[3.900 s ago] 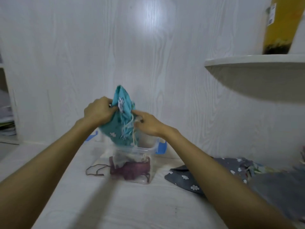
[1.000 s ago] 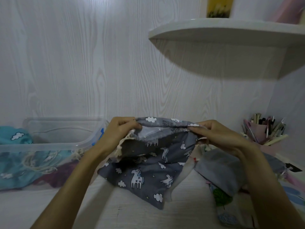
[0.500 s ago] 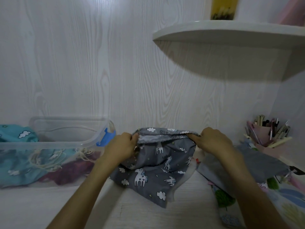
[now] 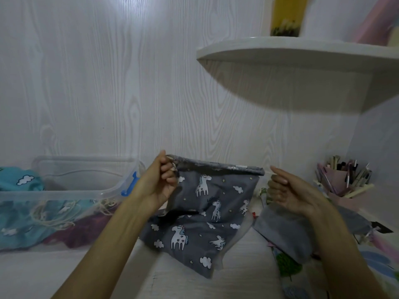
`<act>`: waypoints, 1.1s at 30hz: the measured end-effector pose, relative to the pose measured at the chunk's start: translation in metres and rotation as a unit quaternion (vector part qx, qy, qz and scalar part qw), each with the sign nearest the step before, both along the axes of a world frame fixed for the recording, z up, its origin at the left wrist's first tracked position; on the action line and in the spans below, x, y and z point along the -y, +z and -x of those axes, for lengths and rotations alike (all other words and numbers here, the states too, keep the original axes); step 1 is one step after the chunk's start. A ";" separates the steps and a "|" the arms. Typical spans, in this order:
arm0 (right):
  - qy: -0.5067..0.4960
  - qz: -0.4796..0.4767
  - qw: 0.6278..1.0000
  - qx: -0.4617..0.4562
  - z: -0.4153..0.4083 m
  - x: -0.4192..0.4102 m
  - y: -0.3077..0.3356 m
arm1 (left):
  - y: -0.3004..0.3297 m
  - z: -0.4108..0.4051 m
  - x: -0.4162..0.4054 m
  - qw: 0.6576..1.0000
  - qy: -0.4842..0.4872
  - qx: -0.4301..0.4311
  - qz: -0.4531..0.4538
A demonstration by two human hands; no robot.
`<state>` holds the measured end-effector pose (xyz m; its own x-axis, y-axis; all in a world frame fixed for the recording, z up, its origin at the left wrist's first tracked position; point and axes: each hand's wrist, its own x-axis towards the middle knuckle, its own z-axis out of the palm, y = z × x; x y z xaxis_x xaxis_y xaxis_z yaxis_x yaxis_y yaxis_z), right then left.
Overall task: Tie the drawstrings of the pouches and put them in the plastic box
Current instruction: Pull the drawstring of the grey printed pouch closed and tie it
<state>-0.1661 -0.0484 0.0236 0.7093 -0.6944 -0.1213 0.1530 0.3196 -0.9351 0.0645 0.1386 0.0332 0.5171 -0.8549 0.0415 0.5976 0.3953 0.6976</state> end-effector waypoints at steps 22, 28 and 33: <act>-0.208 0.191 0.931 -0.230 -0.002 -0.004 0.002 | 0.016 0.014 -0.028 0.790 0.246 0.507 -0.241; -0.044 0.418 0.714 -0.559 -0.012 -0.008 -0.001 | 0.011 0.025 -0.033 0.374 0.248 0.768 -0.456; 0.203 0.429 0.787 -0.394 -0.003 -0.040 0.036 | 0.025 0.048 -0.041 0.575 -0.096 0.752 -0.307</act>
